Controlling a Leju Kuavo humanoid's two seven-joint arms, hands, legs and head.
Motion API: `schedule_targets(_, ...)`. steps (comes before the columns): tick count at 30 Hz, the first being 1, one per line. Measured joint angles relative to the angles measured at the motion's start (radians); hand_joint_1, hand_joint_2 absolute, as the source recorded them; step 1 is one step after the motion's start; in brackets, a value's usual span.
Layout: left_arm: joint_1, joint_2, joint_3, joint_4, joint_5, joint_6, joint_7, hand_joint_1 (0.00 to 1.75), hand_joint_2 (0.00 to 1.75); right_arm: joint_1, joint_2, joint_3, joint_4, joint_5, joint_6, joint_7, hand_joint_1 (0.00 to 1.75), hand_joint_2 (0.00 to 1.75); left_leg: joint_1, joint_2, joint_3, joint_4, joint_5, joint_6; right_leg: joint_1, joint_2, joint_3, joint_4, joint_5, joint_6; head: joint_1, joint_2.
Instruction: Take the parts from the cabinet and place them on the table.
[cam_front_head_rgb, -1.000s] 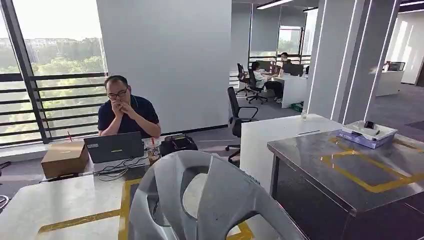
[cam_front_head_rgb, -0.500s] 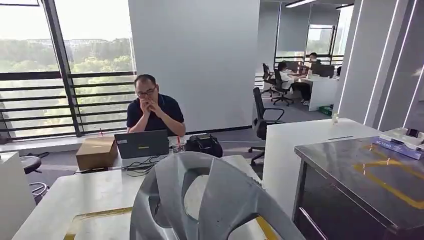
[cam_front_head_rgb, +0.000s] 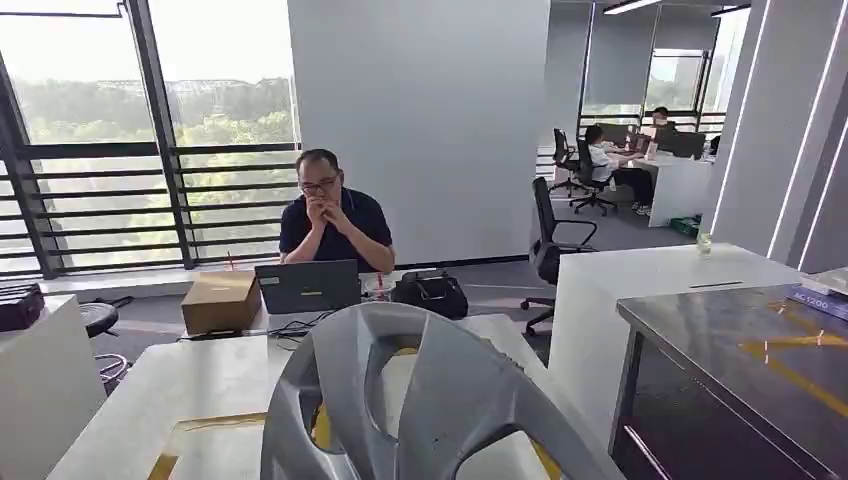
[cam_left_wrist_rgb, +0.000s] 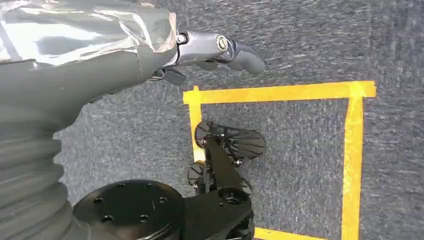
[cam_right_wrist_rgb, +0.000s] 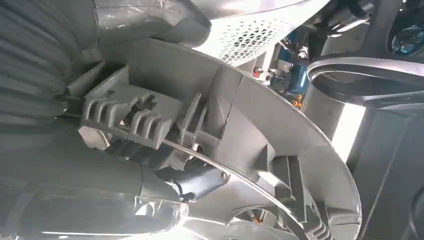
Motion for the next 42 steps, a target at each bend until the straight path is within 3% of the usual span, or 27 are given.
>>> schedule_targets(2,0.002,0.000,0.003,0.000,-0.010,0.000,0.000,0.00,1.75,0.001,0.000,0.000,-0.001,0.000,0.000,0.000,1.75,1.75,-0.003,-0.010,-0.002,-0.002,0.000,0.009,-0.002,-0.007,0.006,-0.006,0.001,0.010,0.000,0.000)
schedule_targets(3,0.002,-0.001,0.007,-0.002,-0.011,0.000,-0.003,0.00,1.75,0.002,-0.001,-0.001,-0.003,0.000,-0.001,0.001,1.75,1.75,0.009,-0.014,0.015,-0.017,0.010,0.022,-0.002,-0.003,-0.001,0.001,-0.005,0.016,-0.001,0.000)
schedule_targets(4,0.001,-0.003,0.008,-0.002,-0.017,0.000,-0.007,0.00,1.75,0.002,-0.001,-0.002,-0.004,0.000,-0.002,0.002,1.75,1.75,0.007,-0.017,0.017,-0.019,0.013,0.026,-0.004,0.019,-0.011,0.029,-0.021,0.015,0.002,0.000)
schedule_targets(7,-0.008,-0.004,0.015,-0.001,-0.023,-0.007,-0.018,0.00,1.75,0.011,-0.004,-0.008,-0.005,-0.008,-0.005,0.003,1.75,1.75,0.005,-0.029,0.015,-0.018,0.012,0.032,-0.006,0.045,-0.135,0.276,-0.121,0.005,0.004,0.000)
schedule_targets(8,-0.009,-0.004,0.017,0.003,-0.026,-0.010,-0.022,0.00,1.75,0.017,-0.005,-0.008,-0.005,-0.013,-0.006,0.005,1.75,1.75,0.003,-0.034,0.015,-0.018,0.012,0.033,-0.006,0.046,-0.167,0.334,-0.131,0.009,0.004,0.000)
schedule_targets(9,-0.011,-0.004,0.019,0.006,-0.029,-0.012,-0.027,0.00,1.75,0.021,-0.006,-0.008,-0.005,-0.016,-0.007,0.007,1.75,1.75,0.003,-0.039,0.016,-0.018,0.011,0.033,-0.007,0.046,-0.176,0.337,-0.122,0.015,0.005,0.000)
schedule_targets(10,-0.013,-0.004,0.023,0.009,-0.030,-0.012,-0.028,0.00,1.75,0.022,-0.008,-0.009,-0.005,-0.019,-0.007,0.008,1.75,1.75,0.003,-0.045,0.018,-0.017,0.011,0.032,-0.007,0.046,-0.154,0.282,-0.091,0.024,0.005,0.000)
schedule_targets(12,-0.016,-0.005,0.026,0.015,-0.032,-0.012,-0.030,0.00,1.75,0.022,-0.009,-0.012,-0.005,-0.021,-0.007,0.009,1.75,1.75,0.003,-0.054,0.022,-0.015,0.007,0.028,-0.008,0.046,-0.064,0.085,-0.009,0.038,0.005,0.000)
schedule_targets(13,-0.016,-0.005,0.027,0.016,-0.032,-0.012,-0.031,0.00,1.75,0.022,-0.009,-0.013,-0.005,-0.021,-0.007,0.009,1.75,1.75,0.002,-0.056,0.021,-0.013,0.004,0.023,-0.007,0.048,-0.030,0.007,0.015,0.033,0.006,0.000)
schedule_targets(14,-0.017,-0.004,0.027,0.016,-0.032,-0.012,-0.031,0.00,1.75,0.023,-0.009,-0.014,-0.006,-0.021,-0.007,0.009,1.75,1.75,-0.006,-0.060,0.019,-0.008,-0.001,0.016,-0.003,0.050,-0.024,0.004,0.019,0.019,0.005,0.000)
schedule_targets(17,-0.017,-0.004,0.032,0.021,-0.033,-0.011,-0.032,0.00,1.75,0.023,-0.009,-0.016,-0.006,-0.021,-0.007,0.010,1.75,1.75,-0.002,-0.059,0.017,-0.009,-0.002,0.007,0.002,0.050,-0.028,0.006,0.021,0.000,0.002,0.000)
schedule_targets(19,-0.016,-0.003,0.034,0.021,-0.033,-0.011,-0.032,0.00,1.75,0.022,-0.009,-0.016,-0.006,-0.021,-0.007,0.010,1.75,1.75,0.001,-0.051,0.007,0.015,-0.023,-0.005,-0.010,0.049,-0.023,0.002,0.023,-0.011,0.003,0.000)
schedule_targets(20,-0.017,-0.003,0.034,0.022,-0.033,-0.011,-0.032,0.00,1.75,0.022,-0.008,-0.016,-0.006,-0.022,-0.007,0.010,1.75,1.75,0.002,-0.045,-0.015,0.066,-0.055,-0.010,-0.010,0.049,-0.022,0.002,0.021,-0.014,-0.002,0.000)
schedule_targets(22,-0.019,-0.003,0.035,0.023,-0.033,-0.011,-0.032,0.00,1.75,0.022,-0.008,-0.016,-0.006,-0.022,-0.007,0.010,1.75,1.75,0.009,-0.040,-0.102,0.246,-0.136,-0.019,-0.008,0.048,-0.023,0.002,0.021,-0.015,-0.002,0.000)
schedule_targets(23,-0.018,-0.003,0.036,0.024,-0.034,-0.011,-0.032,0.00,1.75,0.023,-0.008,-0.016,-0.006,-0.022,-0.007,0.010,1.75,1.75,0.010,-0.038,-0.135,0.310,-0.153,-0.021,-0.007,0.048,-0.023,0.002,0.020,-0.016,-0.002,0.000)
schedule_targets(24,-0.019,-0.003,0.037,0.026,-0.036,-0.010,-0.032,0.00,1.75,0.023,-0.008,-0.016,-0.006,-0.021,-0.008,0.011,1.75,1.75,0.010,-0.035,-0.147,0.326,-0.144,-0.021,-0.007,0.048,-0.022,0.002,0.020,-0.016,-0.003,0.000)
schedule_targets(26,-0.020,-0.002,0.041,0.032,-0.042,-0.008,-0.032,0.00,1.75,0.023,-0.007,-0.016,-0.006,-0.021,-0.008,0.013,1.75,1.75,0.010,-0.035,-0.102,0.222,-0.073,-0.017,-0.006,0.049,-0.017,0.002,0.019,-0.016,-0.003,0.000)
schedule_targets(28,-0.022,0.000,0.042,0.032,-0.047,-0.002,-0.032,0.00,1.75,0.022,-0.006,-0.016,-0.007,-0.022,-0.008,0.013,1.75,1.75,0.007,-0.032,-0.005,0.026,0.013,-0.001,-0.004,0.049,-0.012,0.002,0.017,-0.016,-0.003,0.000)
schedule_targets(29,-0.025,0.002,0.043,0.034,-0.051,0.000,-0.032,0.00,1.75,0.022,-0.005,-0.016,-0.007,-0.023,-0.008,0.014,1.75,1.75,0.000,-0.029,0.006,0.000,-0.005,0.002,0.004,0.048,-0.014,0.003,0.015,-0.012,-0.003,0.000)
schedule_targets(32,-0.028,0.002,0.043,0.040,-0.053,0.002,-0.034,0.00,1.75,0.022,-0.005,-0.016,-0.008,-0.024,-0.008,0.014,1.75,1.75,-0.005,-0.032,0.001,0.000,-0.003,0.010,0.001,0.047,-0.015,0.000,0.016,0.002,-0.001,0.000)
schedule_targets(34,-0.029,0.002,0.045,0.040,-0.055,0.002,-0.035,0.00,1.75,0.022,-0.006,-0.017,-0.009,-0.027,-0.009,0.014,1.75,1.75,0.005,-0.032,0.020,-0.022,0.010,0.025,0.001,0.048,-0.022,0.013,0.008,0.010,-0.001,0.000)
schedule_targets(35,-0.031,0.002,0.045,0.040,-0.056,0.002,-0.036,0.00,1.75,0.020,-0.006,-0.018,-0.010,-0.029,-0.009,0.014,1.75,1.75,0.006,-0.032,0.021,-0.024,0.013,0.031,0.002,0.049,-0.045,0.056,-0.017,0.008,0.000,0.000)
schedule_targets(37,-0.032,0.002,0.047,0.042,-0.058,0.002,-0.036,0.00,1.75,0.022,-0.008,-0.018,-0.010,-0.030,-0.010,0.013,1.75,1.75,0.004,-0.033,0.020,-0.024,0.012,0.033,0.000,0.049,-0.124,0.218,-0.084,0.003,0.003,0.000)
schedule_targets(38,-0.032,0.002,0.048,0.044,-0.059,0.002,-0.036,0.00,1.75,0.023,-0.009,-0.018,-0.009,-0.030,-0.011,0.014,1.75,1.75,0.003,-0.033,0.019,-0.023,0.012,0.034,0.000,0.049,-0.166,0.300,-0.110,0.004,0.002,0.000)
schedule_targets(39,-0.031,0.002,0.049,0.047,-0.060,0.002,-0.036,0.00,1.75,0.024,-0.010,-0.018,-0.009,-0.030,-0.011,0.014,1.75,1.75,0.002,-0.034,0.019,-0.023,0.012,0.034,-0.001,0.049,-0.187,0.338,-0.113,0.011,0.003,0.000)
schedule_targets(40,-0.031,0.001,0.050,0.047,-0.060,0.002,-0.036,0.00,1.75,0.025,-0.012,-0.018,-0.009,-0.030,-0.012,0.014,1.75,1.75,0.002,-0.036,0.021,-0.023,0.011,0.033,-0.003,0.049,-0.179,0.316,-0.097,0.020,0.003,0.000)
schedule_targets(42,-0.032,0.000,0.051,0.047,-0.063,0.000,-0.036,0.00,1.75,0.025,-0.013,-0.018,-0.009,-0.031,-0.015,0.014,1.75,1.75,0.003,-0.042,0.025,-0.021,0.008,0.029,-0.008,0.049,-0.099,0.150,-0.026,0.039,0.004,0.000)
